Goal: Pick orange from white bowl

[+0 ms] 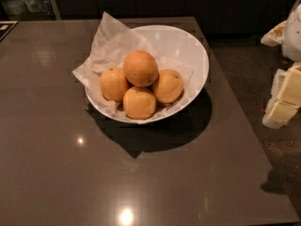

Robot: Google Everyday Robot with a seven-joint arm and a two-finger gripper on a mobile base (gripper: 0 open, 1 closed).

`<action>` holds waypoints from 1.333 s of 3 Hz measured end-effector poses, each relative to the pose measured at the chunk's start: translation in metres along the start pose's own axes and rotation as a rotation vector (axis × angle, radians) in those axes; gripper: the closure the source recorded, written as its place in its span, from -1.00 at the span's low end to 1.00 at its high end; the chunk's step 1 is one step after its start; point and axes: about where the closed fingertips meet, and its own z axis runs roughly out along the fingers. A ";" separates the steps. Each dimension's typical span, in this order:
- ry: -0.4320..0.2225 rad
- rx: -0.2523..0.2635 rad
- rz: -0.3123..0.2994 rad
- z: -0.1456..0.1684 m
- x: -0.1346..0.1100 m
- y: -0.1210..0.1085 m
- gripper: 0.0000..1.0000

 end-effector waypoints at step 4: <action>0.048 0.024 -0.240 -0.011 -0.113 0.009 -1.00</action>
Offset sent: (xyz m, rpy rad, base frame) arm 0.0065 0.0739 0.0276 -0.0973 -0.0327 0.0966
